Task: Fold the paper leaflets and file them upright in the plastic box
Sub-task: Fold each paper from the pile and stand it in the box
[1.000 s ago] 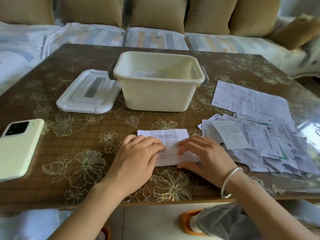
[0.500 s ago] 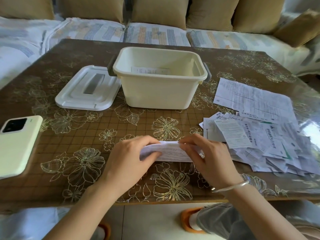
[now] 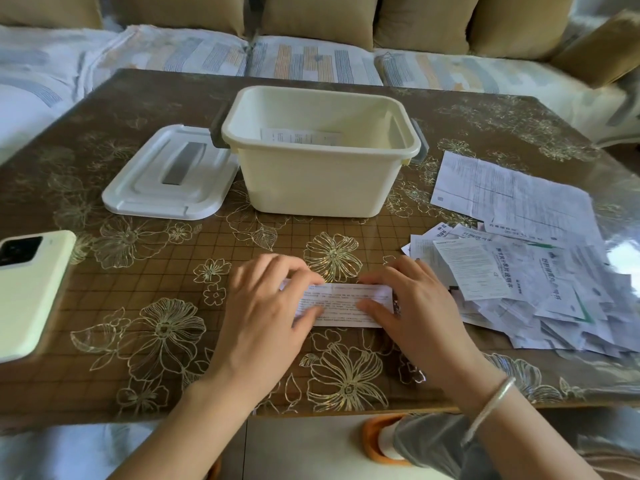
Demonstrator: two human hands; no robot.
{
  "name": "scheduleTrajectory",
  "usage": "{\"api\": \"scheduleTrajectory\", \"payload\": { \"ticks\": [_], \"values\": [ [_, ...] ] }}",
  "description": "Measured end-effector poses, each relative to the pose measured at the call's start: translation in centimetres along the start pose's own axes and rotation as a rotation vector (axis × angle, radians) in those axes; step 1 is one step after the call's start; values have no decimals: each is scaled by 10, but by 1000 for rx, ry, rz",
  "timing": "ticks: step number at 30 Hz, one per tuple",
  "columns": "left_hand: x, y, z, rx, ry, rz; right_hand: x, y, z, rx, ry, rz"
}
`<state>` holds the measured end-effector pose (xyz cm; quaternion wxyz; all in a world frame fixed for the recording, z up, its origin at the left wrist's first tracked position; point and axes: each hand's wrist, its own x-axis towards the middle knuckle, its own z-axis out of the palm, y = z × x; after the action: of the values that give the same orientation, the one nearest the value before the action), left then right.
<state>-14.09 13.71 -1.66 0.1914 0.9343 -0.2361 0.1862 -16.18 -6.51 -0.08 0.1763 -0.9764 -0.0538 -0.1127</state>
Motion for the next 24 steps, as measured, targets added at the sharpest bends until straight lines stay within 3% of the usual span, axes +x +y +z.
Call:
{"api": "scheduleTrajectory", "payload": {
  "ticks": [13, 17, 20, 24],
  "values": [
    [6, -8, 3, -204, -186, -40, 41, -21, -26, -188, -490, 85],
    [9, -8, 3, -213, -206, -56, 46, -19, -24, -222, -515, 66],
    [8, -7, 3, -228, -209, -72, 40, -17, -29, 43, -395, 141],
    [10, -7, 1, -226, -234, -76, 19, -23, -37, 849, -256, 364]
  ]
}}
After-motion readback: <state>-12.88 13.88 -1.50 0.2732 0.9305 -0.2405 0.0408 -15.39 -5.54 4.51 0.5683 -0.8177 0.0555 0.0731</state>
